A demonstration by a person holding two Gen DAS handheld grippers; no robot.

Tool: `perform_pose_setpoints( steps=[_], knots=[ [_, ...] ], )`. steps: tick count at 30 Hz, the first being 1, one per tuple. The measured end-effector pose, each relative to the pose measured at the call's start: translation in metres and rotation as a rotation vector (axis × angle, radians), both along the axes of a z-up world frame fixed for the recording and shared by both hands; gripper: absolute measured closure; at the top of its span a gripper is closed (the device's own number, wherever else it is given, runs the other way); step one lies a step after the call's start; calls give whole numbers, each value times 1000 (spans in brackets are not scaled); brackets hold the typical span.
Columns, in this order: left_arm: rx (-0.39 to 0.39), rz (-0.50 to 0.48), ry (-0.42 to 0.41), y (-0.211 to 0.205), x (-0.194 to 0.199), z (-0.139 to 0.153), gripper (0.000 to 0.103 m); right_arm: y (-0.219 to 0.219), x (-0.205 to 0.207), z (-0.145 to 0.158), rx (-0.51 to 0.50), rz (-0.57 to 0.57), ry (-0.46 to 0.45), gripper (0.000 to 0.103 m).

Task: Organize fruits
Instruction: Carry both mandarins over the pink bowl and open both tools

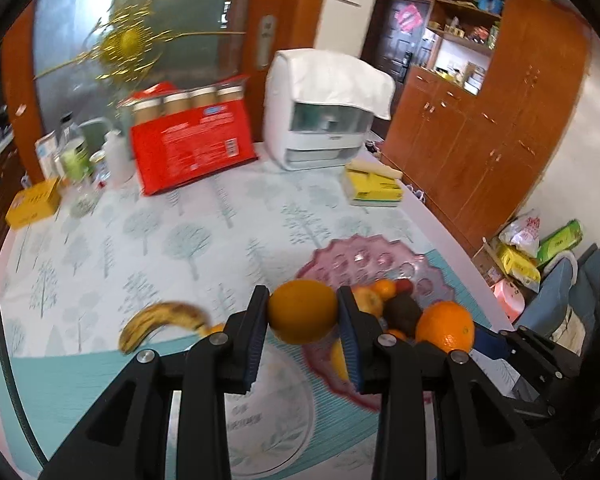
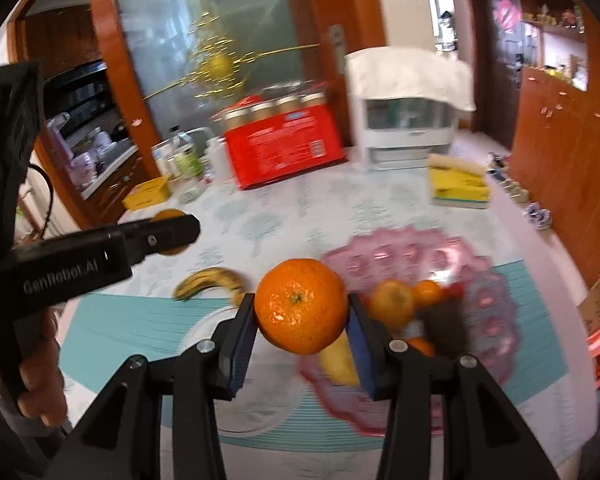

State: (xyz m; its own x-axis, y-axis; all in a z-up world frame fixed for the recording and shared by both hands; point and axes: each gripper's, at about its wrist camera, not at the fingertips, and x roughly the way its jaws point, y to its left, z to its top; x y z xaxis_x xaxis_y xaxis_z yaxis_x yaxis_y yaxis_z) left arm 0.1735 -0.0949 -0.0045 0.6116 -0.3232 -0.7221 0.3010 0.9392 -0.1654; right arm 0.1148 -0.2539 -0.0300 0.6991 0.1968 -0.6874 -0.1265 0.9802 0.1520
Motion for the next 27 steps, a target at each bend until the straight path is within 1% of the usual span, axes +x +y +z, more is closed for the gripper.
perform_pose_setpoints(
  steps=[2, 4, 6, 10, 12, 14, 18, 22, 27],
  knots=[
    [28, -14, 10, -25, 9, -3, 71, -16, 1, -4, -18, -26, 8, 59],
    [54, -20, 24, -46, 18, -8, 71, -33, 2, -14, -46, -54, 29, 59],
    [91, -25, 42, -66, 29, -20, 71, -51, 7, -32, -65, -75, 74, 59],
    [178, -21, 88, -103, 55, -51, 71, -76, 16, -67, -46, -85, 175, 59],
    [202, -20, 114, -114, 63, -64, 71, -84, 18, -82, -42, -83, 211, 59],
    [236, -19, 148, -125, 71, -80, 71, -88, 20, -96, -33, -74, 241, 59],
    [288, -30, 187, -142, 80, -102, 71, -84, 24, -113, -15, -40, 274, 59],
    [335, -45, 209, -154, 84, -117, 71, -77, 28, -123, -14, -11, 289, 59],
    [379, -52, 241, -160, 86, -132, 70, -78, 31, -131, -23, -20, 306, 58]
  ],
)
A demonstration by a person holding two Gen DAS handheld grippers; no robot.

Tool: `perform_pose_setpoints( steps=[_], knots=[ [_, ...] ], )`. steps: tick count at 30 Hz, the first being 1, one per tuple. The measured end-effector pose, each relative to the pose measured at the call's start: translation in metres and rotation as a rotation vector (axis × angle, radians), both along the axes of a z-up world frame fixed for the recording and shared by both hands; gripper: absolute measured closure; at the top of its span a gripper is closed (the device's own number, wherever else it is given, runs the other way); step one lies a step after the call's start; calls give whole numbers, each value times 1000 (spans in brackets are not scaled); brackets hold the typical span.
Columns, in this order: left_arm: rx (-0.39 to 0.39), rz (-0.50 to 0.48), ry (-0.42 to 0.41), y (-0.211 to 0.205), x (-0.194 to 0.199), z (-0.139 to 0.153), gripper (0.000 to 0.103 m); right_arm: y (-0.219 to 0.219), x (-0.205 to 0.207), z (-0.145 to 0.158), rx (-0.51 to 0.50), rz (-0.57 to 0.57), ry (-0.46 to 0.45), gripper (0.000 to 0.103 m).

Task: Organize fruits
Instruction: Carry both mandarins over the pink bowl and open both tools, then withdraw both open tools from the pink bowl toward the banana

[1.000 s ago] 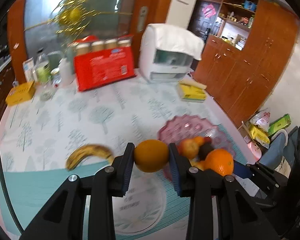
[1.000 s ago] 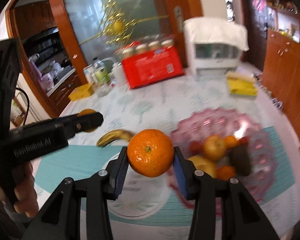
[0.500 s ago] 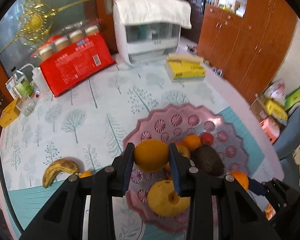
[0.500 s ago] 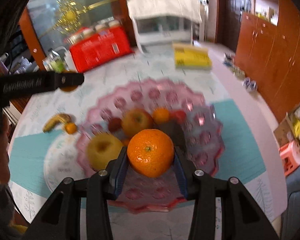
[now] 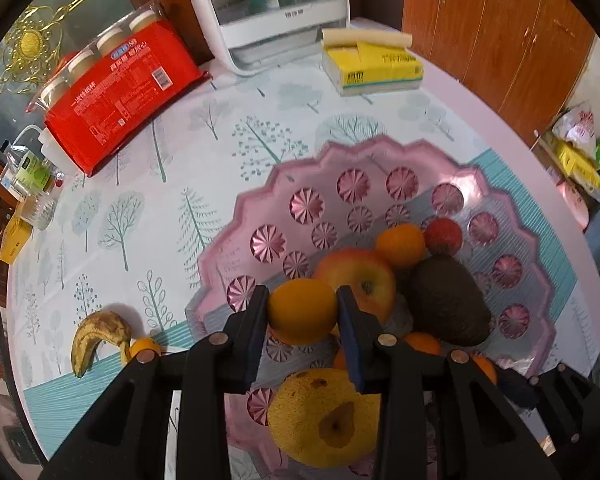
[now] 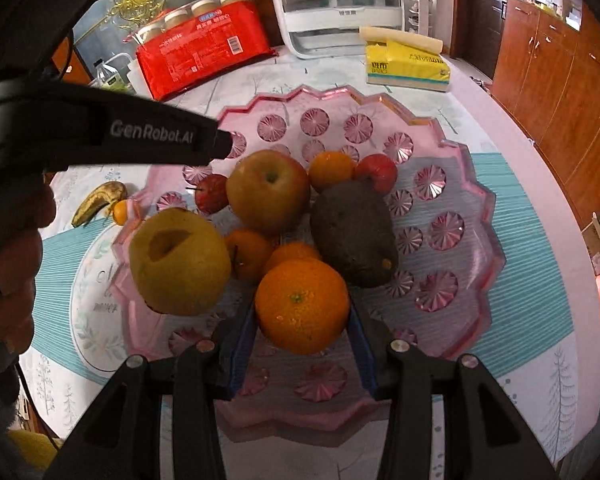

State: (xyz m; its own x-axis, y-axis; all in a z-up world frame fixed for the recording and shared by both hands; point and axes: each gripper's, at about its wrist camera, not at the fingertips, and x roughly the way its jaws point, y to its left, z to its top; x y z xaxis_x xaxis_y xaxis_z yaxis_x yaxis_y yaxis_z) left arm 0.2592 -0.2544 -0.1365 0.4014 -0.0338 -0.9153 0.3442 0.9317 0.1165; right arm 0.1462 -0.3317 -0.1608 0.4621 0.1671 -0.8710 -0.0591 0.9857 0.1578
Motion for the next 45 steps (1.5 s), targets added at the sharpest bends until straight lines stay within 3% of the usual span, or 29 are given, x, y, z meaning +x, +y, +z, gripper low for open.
perform_pose_setpoints(
  steps=[5, 7, 9, 11, 15, 29, 45],
  knots=[
    [28, -4, 24, -3, -4, -10, 70, -6, -1, -5, 15, -21, 17, 57],
    [35, -4, 29, -4, -5, -13, 70, -6, -2, -3, 20, -19, 5, 52],
    [39, 2, 23, -5, -6, -12, 61, -7, -4, -1, 22, -19, -8, 47],
    [40, 9, 17, -6, -6, -12, 38, -7, -6, 1, 22, -18, -19, 44],
    [52, 24, -4, -7, -10, -7, 25, -11, -9, 3, 32, -16, -25, 43],
    [38, 77, -21, -1, -23, 5, 24, -24, -18, 12, 51, -45, -45, 43],
    [4, 98, -33, 36, -42, 20, 24, -2, -28, 22, 29, -41, -60, 43]
  ],
)
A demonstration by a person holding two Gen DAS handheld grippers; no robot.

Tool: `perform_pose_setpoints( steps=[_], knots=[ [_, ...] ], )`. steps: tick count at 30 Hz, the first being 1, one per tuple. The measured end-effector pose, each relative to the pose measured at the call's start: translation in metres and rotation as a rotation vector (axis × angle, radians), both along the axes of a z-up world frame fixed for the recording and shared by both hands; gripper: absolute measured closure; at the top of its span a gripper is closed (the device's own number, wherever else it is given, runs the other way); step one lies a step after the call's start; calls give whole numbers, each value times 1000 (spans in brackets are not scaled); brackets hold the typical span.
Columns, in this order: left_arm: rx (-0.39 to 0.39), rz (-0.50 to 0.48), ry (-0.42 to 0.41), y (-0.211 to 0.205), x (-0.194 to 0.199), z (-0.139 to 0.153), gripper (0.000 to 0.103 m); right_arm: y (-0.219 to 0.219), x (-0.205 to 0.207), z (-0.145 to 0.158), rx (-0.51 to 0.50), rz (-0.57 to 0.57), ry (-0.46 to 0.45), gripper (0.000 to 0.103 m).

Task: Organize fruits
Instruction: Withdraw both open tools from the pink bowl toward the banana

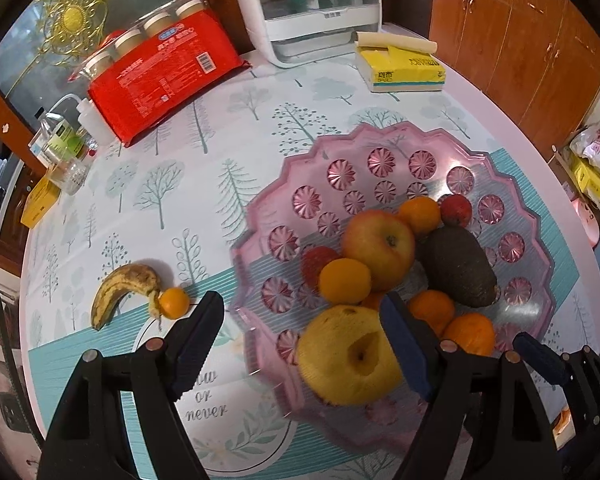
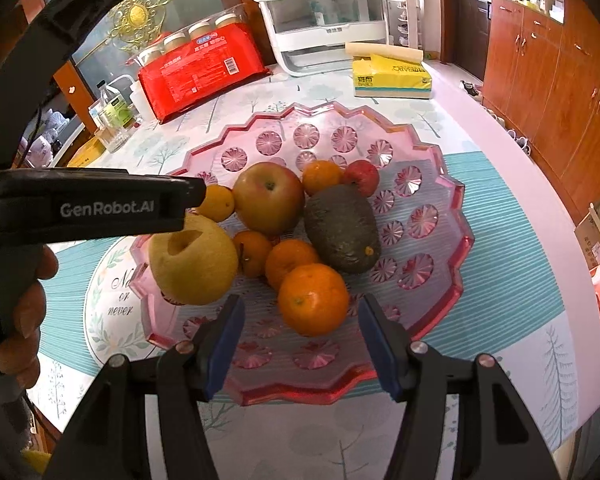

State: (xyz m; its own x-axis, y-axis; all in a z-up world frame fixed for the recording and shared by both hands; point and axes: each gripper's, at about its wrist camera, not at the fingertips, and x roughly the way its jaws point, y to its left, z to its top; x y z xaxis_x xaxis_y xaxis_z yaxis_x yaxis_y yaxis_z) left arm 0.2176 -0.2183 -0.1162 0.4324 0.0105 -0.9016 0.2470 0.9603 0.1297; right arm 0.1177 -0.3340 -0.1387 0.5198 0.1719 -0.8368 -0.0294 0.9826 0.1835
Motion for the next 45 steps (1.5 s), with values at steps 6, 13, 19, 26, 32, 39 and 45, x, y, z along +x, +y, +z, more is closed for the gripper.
perform_pose_setpoints(
  steps=[6, 13, 19, 26, 32, 39, 45],
  knots=[
    [-29, 18, -7, 31, -6, 5, 24, 16, -3, 6, -19, -14, -6, 43],
    [-66, 53, -23, 85, -13, 12, 24, 46, -7, 21, -39, -66, -37, 43],
    [-107, 107, -48, 158, -22, 23, 24, 86, -8, 39, -51, -95, -66, 43],
    [-148, 192, -93, 262, -34, 39, 24, 144, -6, 50, -63, -79, -71, 43],
    [-167, 254, -152, 339, -41, 59, 24, 194, -1, 63, -90, -45, -97, 43],
    [-151, 243, -218, 385, -40, 74, 22, 234, 11, 73, -109, 5, -96, 43],
    [-138, 167, -224, 384, -13, 67, 20, 248, 34, 60, -88, 18, -40, 43]
  ],
)
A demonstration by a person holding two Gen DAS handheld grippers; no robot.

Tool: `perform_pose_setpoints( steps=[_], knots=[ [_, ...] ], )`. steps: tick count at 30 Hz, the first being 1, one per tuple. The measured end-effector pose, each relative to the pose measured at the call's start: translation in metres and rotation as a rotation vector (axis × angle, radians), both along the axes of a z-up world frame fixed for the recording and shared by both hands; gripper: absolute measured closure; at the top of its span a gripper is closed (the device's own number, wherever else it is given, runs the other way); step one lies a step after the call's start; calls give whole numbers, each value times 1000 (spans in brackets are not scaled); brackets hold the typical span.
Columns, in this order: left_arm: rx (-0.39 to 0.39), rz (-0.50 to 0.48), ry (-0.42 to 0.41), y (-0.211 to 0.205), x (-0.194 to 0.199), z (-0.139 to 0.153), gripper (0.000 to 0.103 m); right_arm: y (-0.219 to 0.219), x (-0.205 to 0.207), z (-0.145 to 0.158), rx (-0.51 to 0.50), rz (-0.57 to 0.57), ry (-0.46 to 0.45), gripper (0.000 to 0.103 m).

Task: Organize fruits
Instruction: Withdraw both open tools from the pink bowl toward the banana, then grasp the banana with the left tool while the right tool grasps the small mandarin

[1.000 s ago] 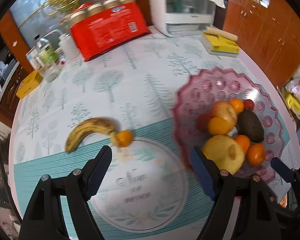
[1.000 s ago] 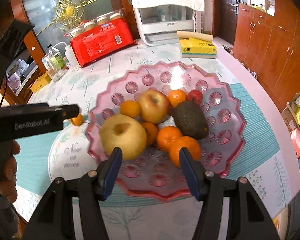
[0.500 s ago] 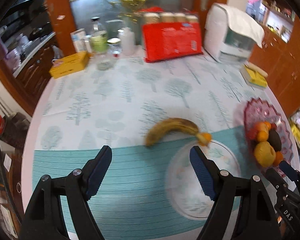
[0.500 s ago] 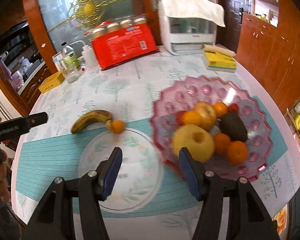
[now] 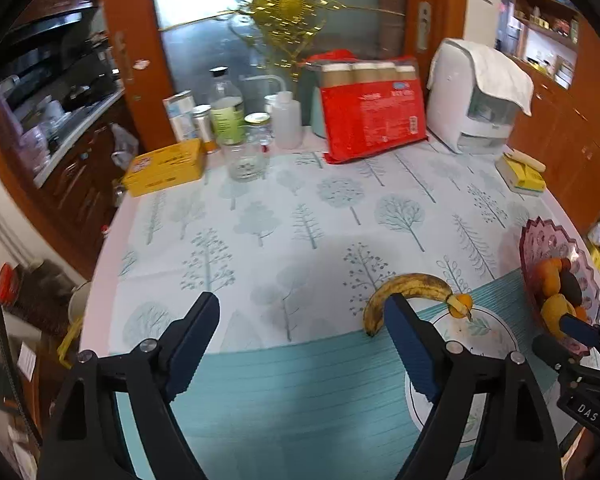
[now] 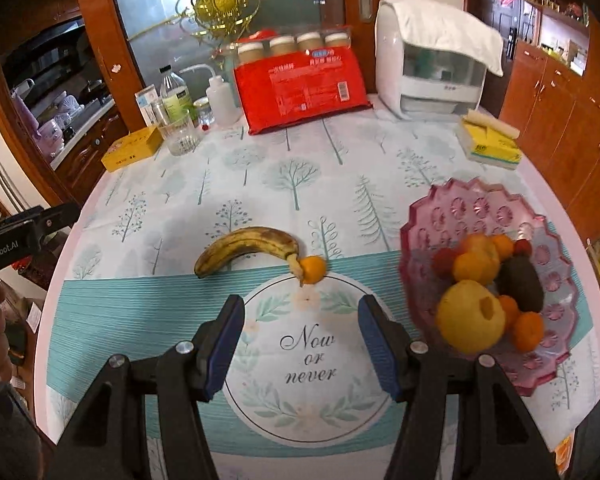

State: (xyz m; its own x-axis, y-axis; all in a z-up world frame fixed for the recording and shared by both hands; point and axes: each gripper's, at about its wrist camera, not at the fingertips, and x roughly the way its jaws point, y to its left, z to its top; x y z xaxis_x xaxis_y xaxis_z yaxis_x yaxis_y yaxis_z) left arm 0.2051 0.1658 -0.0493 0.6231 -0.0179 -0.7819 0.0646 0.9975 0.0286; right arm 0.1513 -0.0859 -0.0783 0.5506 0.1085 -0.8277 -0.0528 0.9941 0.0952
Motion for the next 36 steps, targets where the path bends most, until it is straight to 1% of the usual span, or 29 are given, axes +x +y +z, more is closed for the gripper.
perform_pose_setpoints(
  steps=[4, 9, 11, 18, 23, 27, 30, 31, 33, 36],
  knots=[
    [-7, -81, 46, -20, 30, -21, 20, 3, 13, -12, -10, 2, 22, 43],
    [-4, -195, 129, -57, 65, -61, 20, -1, 30, -28, -22, -12, 55, 43],
    [4, -238, 169, -72, 75, -79, 20, -3, 35, -35, -23, -19, 74, 43],
    [25, -368, 269, -113, 94, -130, 20, -15, 44, -60, -13, -52, 137, 43],
    [19, -390, 327, -123, 102, -155, 20, -21, 50, -76, 1, -65, 170, 43],
    [6, -391, 349, -126, 106, -166, 20, -18, 55, -84, 13, -56, 182, 43],
    [-22, -388, 367, -126, 109, -172, 21, -16, 58, -89, 22, -48, 181, 43],
    [-34, -387, 372, -126, 111, -174, 23, -16, 60, -90, 27, -48, 180, 43],
    [-43, -376, 373, -125, 112, -177, 24, -17, 63, -93, 37, -49, 179, 43],
    [-50, -371, 353, -126, 113, -178, 24, -18, 66, -97, 50, -51, 178, 43]
  ],
)
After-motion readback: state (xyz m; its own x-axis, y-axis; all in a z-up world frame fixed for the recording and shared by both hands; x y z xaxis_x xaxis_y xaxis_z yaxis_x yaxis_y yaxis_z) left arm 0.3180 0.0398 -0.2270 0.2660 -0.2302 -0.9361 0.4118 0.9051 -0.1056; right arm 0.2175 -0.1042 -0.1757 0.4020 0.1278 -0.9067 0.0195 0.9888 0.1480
